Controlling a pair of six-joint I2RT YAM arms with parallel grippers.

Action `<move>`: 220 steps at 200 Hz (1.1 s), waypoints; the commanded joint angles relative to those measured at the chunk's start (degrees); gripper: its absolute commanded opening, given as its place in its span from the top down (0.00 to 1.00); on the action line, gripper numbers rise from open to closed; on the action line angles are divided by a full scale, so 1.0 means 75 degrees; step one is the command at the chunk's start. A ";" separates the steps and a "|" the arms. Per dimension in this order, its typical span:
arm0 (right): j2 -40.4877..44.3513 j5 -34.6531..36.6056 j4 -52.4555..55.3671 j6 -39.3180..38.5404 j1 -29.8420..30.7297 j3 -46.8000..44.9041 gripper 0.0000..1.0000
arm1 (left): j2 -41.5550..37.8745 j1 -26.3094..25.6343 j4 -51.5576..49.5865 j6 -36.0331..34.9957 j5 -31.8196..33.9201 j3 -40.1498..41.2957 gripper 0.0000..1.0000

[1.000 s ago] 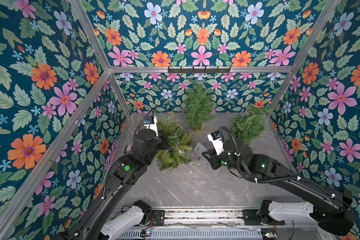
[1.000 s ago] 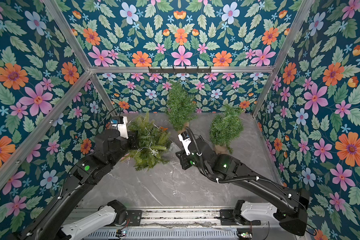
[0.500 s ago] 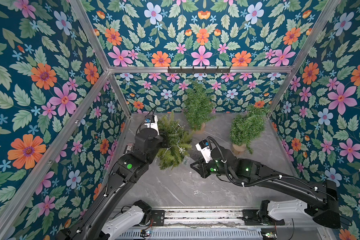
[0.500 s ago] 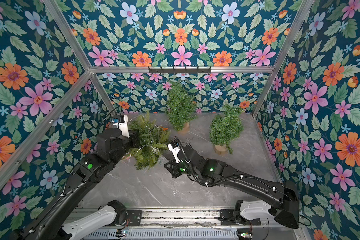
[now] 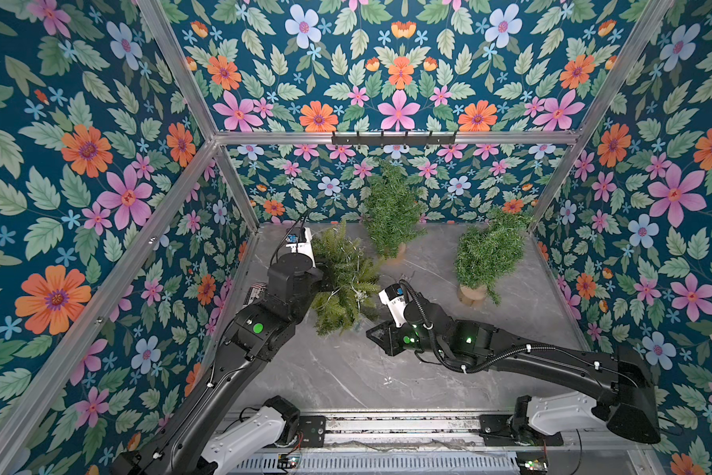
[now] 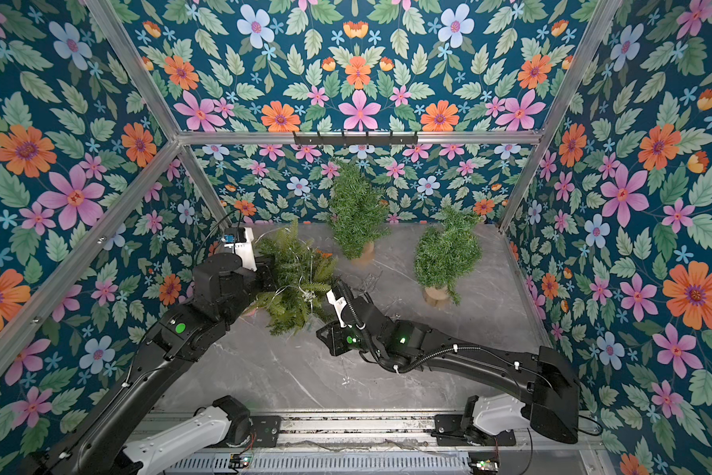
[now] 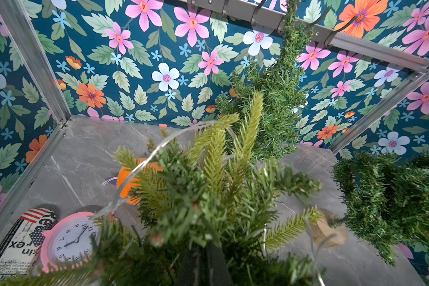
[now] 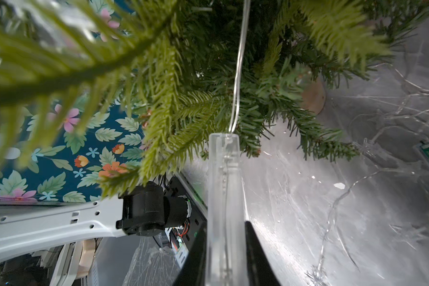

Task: Wrap string light around the christmas tree
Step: Wrap the light string around the Christmas tree.

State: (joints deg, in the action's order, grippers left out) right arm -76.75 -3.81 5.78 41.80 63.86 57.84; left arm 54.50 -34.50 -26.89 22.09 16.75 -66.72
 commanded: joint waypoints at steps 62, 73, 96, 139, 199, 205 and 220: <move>-0.0274 -0.0013 -0.2566 0.0901 0.0067 -0.0871 1.00 | 0.0011 0.0006 0.0100 0.0071 0.0198 0.0138 1.00; -0.0396 -0.0122 -0.2814 0.0982 0.0076 -0.0885 1.00 | -0.0001 0.0007 0.0105 0.0079 0.0215 0.0153 1.00; -0.0643 -0.0131 -0.3298 0.1124 0.0120 -0.0933 1.00 | 0.0007 0.0006 0.0105 0.0113 0.0216 0.0175 1.00; -0.0961 0.0432 -0.3641 0.0970 0.0222 -0.0910 1.00 | 0.0031 0.0006 0.0129 0.0149 0.0191 0.0212 1.00; -0.1157 0.0845 -0.4331 0.0740 0.0263 -0.1140 1.00 | 0.0028 0.0006 0.0097 0.0140 0.0269 0.0231 1.00; -0.1208 0.0825 -0.4121 0.0650 0.0283 -0.1059 1.00 | 0.0021 0.0006 0.0083 0.0137 0.0278 0.0234 1.00; -0.1205 0.0791 -0.3831 0.0356 0.0351 -0.1020 1.00 | -0.0001 0.0008 0.0070 0.0114 0.0307 0.0233 1.00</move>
State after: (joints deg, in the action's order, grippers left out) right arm -85.56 -0.01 -23.42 47.62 66.06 49.50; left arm 54.54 -34.39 -24.03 22.72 19.38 -65.06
